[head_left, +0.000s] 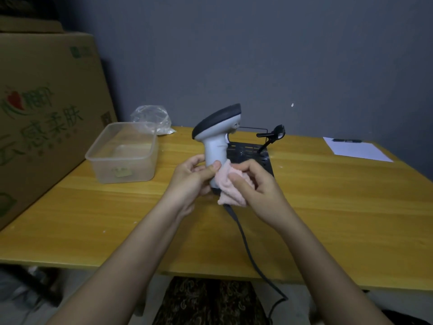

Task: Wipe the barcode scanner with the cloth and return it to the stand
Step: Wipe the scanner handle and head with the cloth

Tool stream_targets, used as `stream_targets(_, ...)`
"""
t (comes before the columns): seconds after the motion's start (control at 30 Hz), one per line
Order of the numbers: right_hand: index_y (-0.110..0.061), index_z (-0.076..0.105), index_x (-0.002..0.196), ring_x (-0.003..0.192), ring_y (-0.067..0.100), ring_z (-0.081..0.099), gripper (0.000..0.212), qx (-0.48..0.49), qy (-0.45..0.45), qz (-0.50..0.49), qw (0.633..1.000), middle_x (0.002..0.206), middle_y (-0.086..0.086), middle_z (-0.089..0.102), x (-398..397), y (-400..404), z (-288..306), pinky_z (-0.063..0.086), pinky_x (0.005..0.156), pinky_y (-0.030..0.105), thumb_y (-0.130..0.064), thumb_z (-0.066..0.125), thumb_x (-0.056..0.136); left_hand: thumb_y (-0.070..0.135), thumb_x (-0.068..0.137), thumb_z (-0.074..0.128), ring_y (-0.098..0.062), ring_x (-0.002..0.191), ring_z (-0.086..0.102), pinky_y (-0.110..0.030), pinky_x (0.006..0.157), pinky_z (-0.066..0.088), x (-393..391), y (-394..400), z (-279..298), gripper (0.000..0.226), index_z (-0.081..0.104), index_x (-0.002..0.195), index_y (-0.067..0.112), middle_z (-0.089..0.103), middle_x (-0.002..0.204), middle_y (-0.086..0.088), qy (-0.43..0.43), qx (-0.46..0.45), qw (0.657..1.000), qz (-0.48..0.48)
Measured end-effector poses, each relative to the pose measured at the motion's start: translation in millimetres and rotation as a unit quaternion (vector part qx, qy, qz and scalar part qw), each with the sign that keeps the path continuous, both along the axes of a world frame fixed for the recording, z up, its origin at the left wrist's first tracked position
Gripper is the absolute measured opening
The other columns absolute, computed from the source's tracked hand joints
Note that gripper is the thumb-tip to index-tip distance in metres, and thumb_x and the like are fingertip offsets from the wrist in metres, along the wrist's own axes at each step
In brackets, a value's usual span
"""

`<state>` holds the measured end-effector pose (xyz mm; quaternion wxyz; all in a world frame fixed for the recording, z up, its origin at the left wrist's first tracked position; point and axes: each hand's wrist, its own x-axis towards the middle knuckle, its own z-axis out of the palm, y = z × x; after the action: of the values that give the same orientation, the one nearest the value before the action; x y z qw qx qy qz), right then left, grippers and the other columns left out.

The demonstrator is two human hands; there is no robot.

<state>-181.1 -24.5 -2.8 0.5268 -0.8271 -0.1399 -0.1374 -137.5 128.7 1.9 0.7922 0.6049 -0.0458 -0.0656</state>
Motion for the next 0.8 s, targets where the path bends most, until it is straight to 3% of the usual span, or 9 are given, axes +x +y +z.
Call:
stream_targets(0.1, -0.024, 0.06, 0.096, 0.07, 0.018, 0.06, 0.015, -0.092, 0.02, -0.006, 0.996, 0.082, 0.003, 0.065, -7.5, -10.6, 9.7, 0.049, 0.063, 0.043, -0.03, 0.067, 0.084, 0.011, 0.085, 0.064, -0.016, 0.066, 0.065, -0.028, 0.059, 0.053, -1.5, -4.9, -4.0, 0.028, 0.059, 0.112, 0.011, 0.068, 0.085, -0.006, -0.01, 0.011, 1.0, 0.008)
stream_targets(0.23, -0.017, 0.059, 0.105, 0.079, 0.021, 0.058, 0.022, -0.254, -0.041, -0.117, 0.959, 0.088, 0.0, 0.061, -12.7, 10.2, 18.6, 0.037, 0.058, 0.031, -0.02, 0.061, 0.083, 0.008, 0.086, 0.063, -0.015, 0.069, 0.062, -0.032, 0.069, 0.051, -1.8, -20.3, -3.4, 0.024, 0.059, 0.109, 0.01, 0.066, 0.082, -0.004, -0.015, 0.002, 0.999, 0.04)
stream_targets(0.33, -0.008, 0.06, 0.087, 0.079, 0.031, 0.059, 0.013, -0.351, -0.15, -0.178, 0.907, 0.082, 0.009, 0.065, -16.6, 22.5, 0.1, 0.034, 0.059, 0.031, -0.007, 0.063, 0.075, 0.008, 0.086, 0.063, -0.01, 0.064, 0.063, -0.021, 0.058, 0.052, -0.5, -25.3, -2.3, 0.023, 0.058, 0.108, 0.012, 0.065, 0.079, -0.001, -0.021, 0.005, 0.998, 0.057)
stream_targets(0.4, -0.011, 0.064, 0.091, 0.08, 0.028, 0.059, 0.019, -0.304, -0.129, -0.193, 0.924, 0.085, 0.007, 0.067, -17.8, 8.4, -2.2, 0.039, 0.061, 0.031, -0.007, 0.065, 0.073, 0.011, 0.088, 0.062, -0.008, 0.067, 0.063, -0.016, 0.052, 0.051, 0.3, -21.9, -1.3, 0.026, 0.055, 0.113, 0.014, 0.064, 0.081, 0.001, -0.005, -0.004, 0.998, 0.057)
stream_targets(0.5, -0.023, 0.065, 0.097, 0.074, 0.001, 0.057, 0.021, -0.052, -0.041, -0.18, 0.981, 0.085, -0.006, 0.066, -9.2, -9.5, 0.5, 0.042, 0.058, 0.015, -0.011, 0.064, 0.08, 0.013, 0.089, 0.06, -0.011, 0.072, 0.063, -0.017, 0.053, 0.053, -0.7, -16.7, 0.0, 0.03, 0.056, 0.119, 0.011, 0.064, 0.083, 0.001, 0.008, -0.001, 0.999, 0.032)
stream_targets(0.53, -0.026, 0.064, 0.097, 0.075, -0.001, 0.059, 0.021, 0.026, -0.029, -0.163, 0.986, 0.087, -0.007, 0.066, -4.1, -8.1, -0.5, 0.045, 0.06, 0.013, -0.01, 0.063, 0.082, 0.013, 0.089, 0.06, -0.014, 0.072, 0.063, -0.022, 0.052, 0.054, -2.1, -16.5, 0.4, 0.031, 0.057, 0.12, 0.009, 0.065, 0.083, 0.0, 0.006, 0.005, 1.0, 0.021)
stream_targets(0.6, -0.028, 0.063, 0.093, 0.081, 0.007, 0.065, 0.016, 0.136, -0.016, -0.139, 0.981, 0.093, -0.001, 0.068, 6.3, 3.0, -3.6, 0.052, 0.062, 0.022, -0.013, 0.062, 0.087, 0.013, 0.087, 0.062, -0.023, 0.069, 0.064, -0.031, 0.05, 0.053, -5.4, -18.5, 1.5, 0.033, 0.06, 0.12, 0.009, 0.068, 0.082, -0.002, -0.015, 0.03, 0.999, 0.004)
stream_targets(0.7, -0.026, 0.064, 0.087, 0.085, 0.014, 0.068, 0.011, 0.198, -0.036, -0.159, 0.967, 0.092, 0.002, 0.07, 16.9, 13.1, -2.8, 0.053, 0.069, 0.026, -0.015, 0.063, 0.088, 0.01, 0.086, 0.063, -0.016, 0.058, 0.066, -0.027, 0.042, 0.053, -10.2, -20.7, 3.7, 0.032, 0.062, 0.119, 0.01, 0.069, 0.079, -0.001, -0.035, 0.049, 0.998, -0.003)
stream_targets(0.8, -0.026, 0.064, 0.086, 0.079, 0.005, 0.065, 0.01, 0.154, -0.045, -0.118, 0.98, 0.086, -0.006, 0.068, 17.3, 11.0, 0.2, 0.05, 0.067, 0.02, -0.017, 0.065, 0.087, 0.009, 0.086, 0.063, -0.008, 0.06, 0.068, -0.024, 0.053, 0.058, -9.3, -17.9, 6.2, 0.033, 0.062, 0.119, 0.009, 0.07, 0.082, 0.0, -0.018, 0.024, 0.999, 0.022)
